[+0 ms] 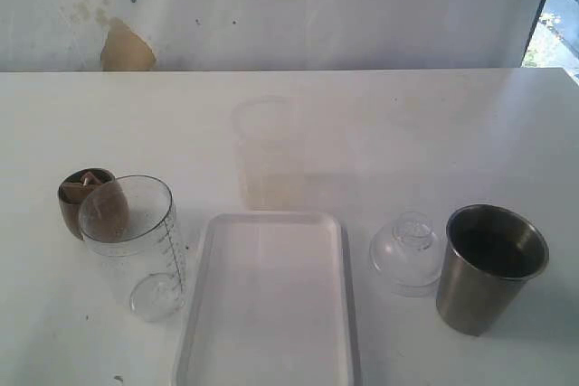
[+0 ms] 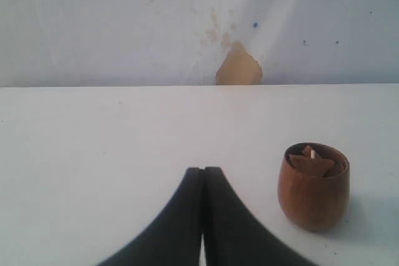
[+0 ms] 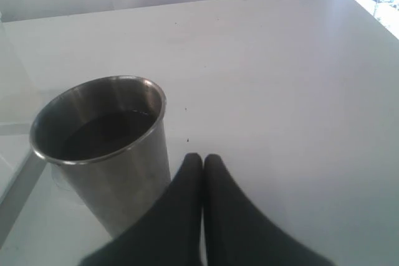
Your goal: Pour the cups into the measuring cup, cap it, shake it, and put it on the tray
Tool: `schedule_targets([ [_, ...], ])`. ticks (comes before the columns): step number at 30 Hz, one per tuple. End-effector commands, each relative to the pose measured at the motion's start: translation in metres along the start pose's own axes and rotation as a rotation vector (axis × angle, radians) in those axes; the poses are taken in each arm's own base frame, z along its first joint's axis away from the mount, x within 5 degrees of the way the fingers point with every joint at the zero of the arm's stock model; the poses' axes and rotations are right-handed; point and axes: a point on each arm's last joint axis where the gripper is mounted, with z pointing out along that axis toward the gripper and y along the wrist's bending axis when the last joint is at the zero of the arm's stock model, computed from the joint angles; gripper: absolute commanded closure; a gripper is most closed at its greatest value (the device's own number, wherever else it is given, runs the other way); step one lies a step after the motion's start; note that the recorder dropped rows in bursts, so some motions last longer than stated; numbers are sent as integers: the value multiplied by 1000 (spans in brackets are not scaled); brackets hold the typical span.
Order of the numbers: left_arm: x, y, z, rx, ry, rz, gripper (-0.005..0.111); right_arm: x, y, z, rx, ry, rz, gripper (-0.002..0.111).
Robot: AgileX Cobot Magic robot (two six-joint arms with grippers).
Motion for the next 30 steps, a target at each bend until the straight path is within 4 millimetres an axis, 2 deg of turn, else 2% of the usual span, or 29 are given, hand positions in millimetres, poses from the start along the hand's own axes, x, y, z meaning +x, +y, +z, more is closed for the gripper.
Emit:
schedule_targets([
  [1, -8, -1, -1, 8, -98, -18, 107, -1, 0, 0, -6, -17, -3, 108],
  [7, -26, -1, -4, 14, -299, -30, 107, -1, 0, 0, -6, -17, -3, 108],
  [14, -40, -1, -10, 90, -464, -338, 107, -1, 0, 0, -6, -17, -3, 108],
  [18, -54, -1, -19, 131, -648, -348, 107, -1, 0, 0, -6, -17, -3, 108],
  [21, -53, -2, -18, 144, -616, -354, 107, -1, 0, 0, -6, -17, -3, 108],
  [25, -65, -4, -12, 144, -533, -308, 106, -1, 0, 0, -6, -17, -3, 108],
  [27, -70, -5, -6, 146, -511, -284, 102, -1, 0, 0, -6, -17, -3, 108],
  [28, -72, -5, -3, 144, -489, -283, 96, -1, 0, 0, -6, -17, -3, 108],
  [30, -72, -5, 6, 139, -439, -286, 76, -1, 0, 0, -6, -17, -3, 108],
])
